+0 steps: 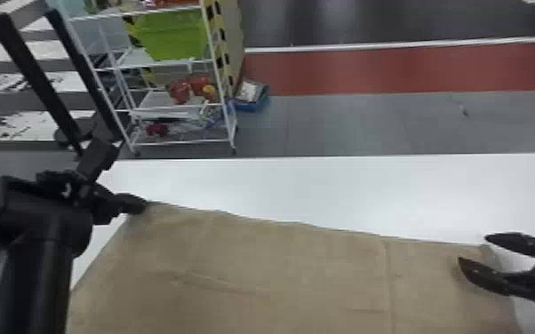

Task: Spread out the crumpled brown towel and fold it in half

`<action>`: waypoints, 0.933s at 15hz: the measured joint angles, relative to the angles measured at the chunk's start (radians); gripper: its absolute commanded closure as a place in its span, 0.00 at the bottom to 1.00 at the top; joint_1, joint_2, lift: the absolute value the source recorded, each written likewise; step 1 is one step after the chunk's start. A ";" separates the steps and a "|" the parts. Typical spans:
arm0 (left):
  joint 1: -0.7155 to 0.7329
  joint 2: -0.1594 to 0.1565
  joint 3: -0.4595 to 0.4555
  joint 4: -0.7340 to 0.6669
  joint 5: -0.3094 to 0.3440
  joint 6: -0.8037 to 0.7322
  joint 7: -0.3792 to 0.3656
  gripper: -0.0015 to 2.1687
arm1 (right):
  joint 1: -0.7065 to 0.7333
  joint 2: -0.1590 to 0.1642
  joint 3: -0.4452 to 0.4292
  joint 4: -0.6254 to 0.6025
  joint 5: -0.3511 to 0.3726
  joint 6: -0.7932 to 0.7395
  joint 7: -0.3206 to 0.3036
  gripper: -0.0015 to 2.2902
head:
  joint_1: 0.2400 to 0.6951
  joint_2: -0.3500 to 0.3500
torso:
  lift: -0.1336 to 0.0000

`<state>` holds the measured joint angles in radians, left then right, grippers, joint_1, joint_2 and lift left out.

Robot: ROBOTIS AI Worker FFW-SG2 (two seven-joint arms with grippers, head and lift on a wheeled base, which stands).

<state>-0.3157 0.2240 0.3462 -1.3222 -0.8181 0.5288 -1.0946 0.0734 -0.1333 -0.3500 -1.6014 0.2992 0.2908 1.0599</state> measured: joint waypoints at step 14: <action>0.000 0.006 0.006 0.001 0.001 -0.018 -0.003 0.87 | -0.018 -0.006 -0.015 0.047 -0.016 0.003 0.022 0.23 | 1.00 0.71 | 0.09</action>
<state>-0.3160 0.2300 0.3524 -1.3215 -0.8171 0.5108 -1.0973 0.0557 -0.1398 -0.3645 -1.5543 0.2832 0.2941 1.0816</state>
